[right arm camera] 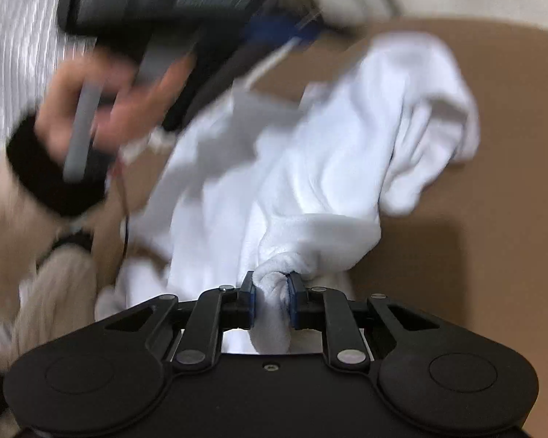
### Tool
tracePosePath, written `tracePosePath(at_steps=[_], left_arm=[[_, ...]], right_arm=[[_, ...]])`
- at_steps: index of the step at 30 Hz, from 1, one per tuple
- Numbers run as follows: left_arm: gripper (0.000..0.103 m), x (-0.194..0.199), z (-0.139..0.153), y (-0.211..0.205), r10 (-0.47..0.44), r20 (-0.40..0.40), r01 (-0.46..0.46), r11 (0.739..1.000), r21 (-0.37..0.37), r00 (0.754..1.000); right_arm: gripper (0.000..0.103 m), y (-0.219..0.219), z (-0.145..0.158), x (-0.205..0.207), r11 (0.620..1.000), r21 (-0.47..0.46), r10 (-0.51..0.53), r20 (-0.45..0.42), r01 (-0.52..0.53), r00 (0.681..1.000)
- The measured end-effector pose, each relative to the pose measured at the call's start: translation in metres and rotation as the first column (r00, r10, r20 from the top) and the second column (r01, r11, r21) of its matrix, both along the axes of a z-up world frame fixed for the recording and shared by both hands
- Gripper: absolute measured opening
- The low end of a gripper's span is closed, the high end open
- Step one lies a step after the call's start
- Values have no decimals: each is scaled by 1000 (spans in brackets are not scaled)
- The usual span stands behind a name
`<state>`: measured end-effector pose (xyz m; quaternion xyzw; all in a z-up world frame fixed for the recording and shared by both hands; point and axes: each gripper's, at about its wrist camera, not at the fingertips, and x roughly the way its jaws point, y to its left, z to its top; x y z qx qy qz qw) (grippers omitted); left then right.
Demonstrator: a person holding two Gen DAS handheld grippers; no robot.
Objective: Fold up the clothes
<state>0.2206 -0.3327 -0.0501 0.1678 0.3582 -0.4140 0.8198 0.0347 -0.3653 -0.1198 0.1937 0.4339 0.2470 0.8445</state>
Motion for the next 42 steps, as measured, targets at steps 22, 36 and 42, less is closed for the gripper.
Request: tracePosePath(at_steps=[22, 36, 42], left_arm=[[8, -40, 35, 33, 8, 127, 11, 990, -143, 992], [74, 22, 45, -75, 183, 235, -171, 983, -72, 955], [74, -33, 3, 21, 179, 95, -179, 984, -15, 979]], right_arm=[[57, -45, 5, 9, 939, 114, -326, -6, 325, 945], [41, -146, 6, 15, 483, -276, -789, 275, 831, 549], [43, -137, -4, 4, 511, -178, -842, 94, 841, 532]])
